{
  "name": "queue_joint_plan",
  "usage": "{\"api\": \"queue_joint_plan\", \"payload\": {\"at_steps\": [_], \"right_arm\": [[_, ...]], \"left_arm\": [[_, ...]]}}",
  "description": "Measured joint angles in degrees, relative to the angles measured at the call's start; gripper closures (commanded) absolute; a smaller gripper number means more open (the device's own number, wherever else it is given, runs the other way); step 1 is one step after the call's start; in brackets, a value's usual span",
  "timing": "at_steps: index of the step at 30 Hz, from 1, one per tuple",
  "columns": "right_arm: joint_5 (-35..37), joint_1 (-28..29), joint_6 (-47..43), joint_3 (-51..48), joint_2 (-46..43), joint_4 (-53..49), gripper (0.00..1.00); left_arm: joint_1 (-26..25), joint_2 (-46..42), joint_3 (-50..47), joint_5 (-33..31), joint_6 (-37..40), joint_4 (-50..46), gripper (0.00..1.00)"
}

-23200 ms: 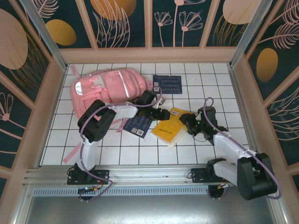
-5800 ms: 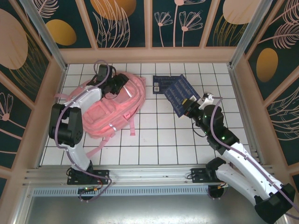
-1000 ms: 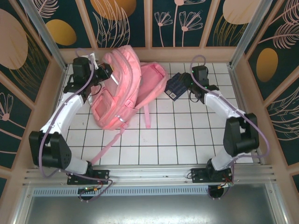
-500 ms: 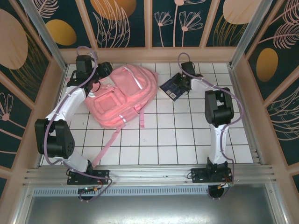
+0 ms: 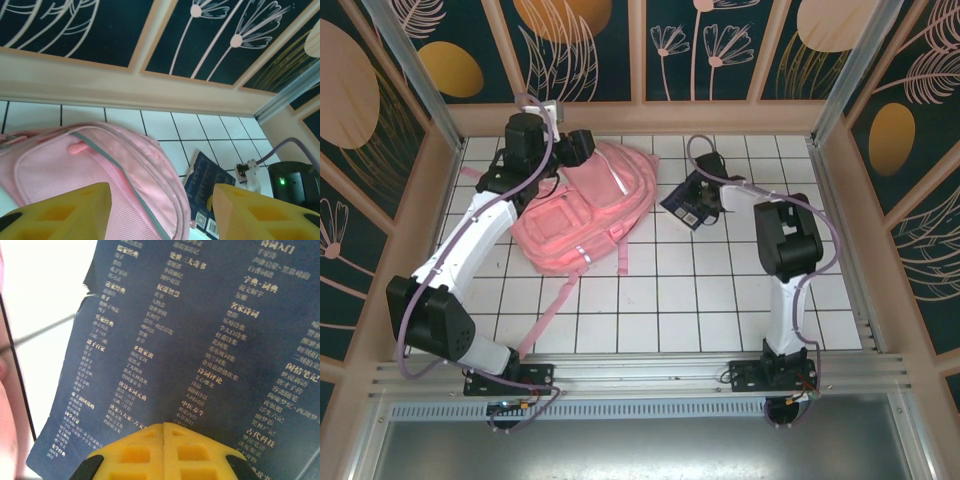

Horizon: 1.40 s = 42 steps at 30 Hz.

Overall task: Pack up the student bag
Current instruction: Move the book to the top-center of the table, then pick up the book from the center of the table.

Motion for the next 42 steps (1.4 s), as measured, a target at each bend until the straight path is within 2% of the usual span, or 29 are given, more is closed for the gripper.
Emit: {"api": "queue_joint_plan", "payload": {"at_steps": [6,12,13,14,15,16,18,19,22,25,33,42], "right_arm": [[-2.1,1.8,0.1,-17.8,-12.4,4.2,1.00],[-8.7,8.5,-0.1,-33.2,-27.3,1.2,1.00],[-10.0,8.9,-0.2,-34.7,-29.9,-0.8,0.96],[-10.9,8.6,-0.1,-35.7,-32.5,-2.2,0.85],[-11.9,7.6,-0.1,-36.3,-35.6,-3.5,0.68],[-12.6,6.3,-0.1,-36.6,-38.9,-4.5,0.54],[-13.5,3.0,0.2,-36.6,-44.8,-5.0,0.41],[-13.6,1.1,0.6,-36.6,-47.7,-4.9,0.39],[-14.1,-3.8,3.4,-37.8,-53.2,-4.3,0.39],[-15.8,-5.9,8.2,-41.8,-54.7,-2.9,0.39],[-20.3,-5.9,19.2,-50.9,-54.6,0.8,0.40],[-21.5,-4.6,20.9,-51.2,-45.4,6.9,0.43]], "left_arm": [[-4.9,4.3,1.6,2.0,-0.2,-0.7,0.45],[-12.0,10.0,1.9,3.6,-0.9,-0.9,0.43],[-13.1,11.3,2.0,3.9,-1.1,-0.8,0.43],[-14.0,12.5,2.0,4.1,-1.4,-0.6,0.43],[-14.9,13.9,2.0,4.5,-2.0,-0.4,0.42],[-15.7,15.4,2.0,4.9,-2.6,-0.2,0.42],[-17.2,18.2,1.6,5.7,-3.8,0.7,0.42],[-17.9,19.5,1.4,6.0,-4.4,1.1,0.42],[-19.6,23.7,1.2,6.0,-5.9,1.1,0.41],[-20.9,27.8,1.6,5.6,-6.7,0.0,0.41],[-21.8,33.8,3.1,5.5,-8.2,-3.3,0.39],[-22.0,34.1,2.6,9.2,-10.1,-2.6,0.39]]}}
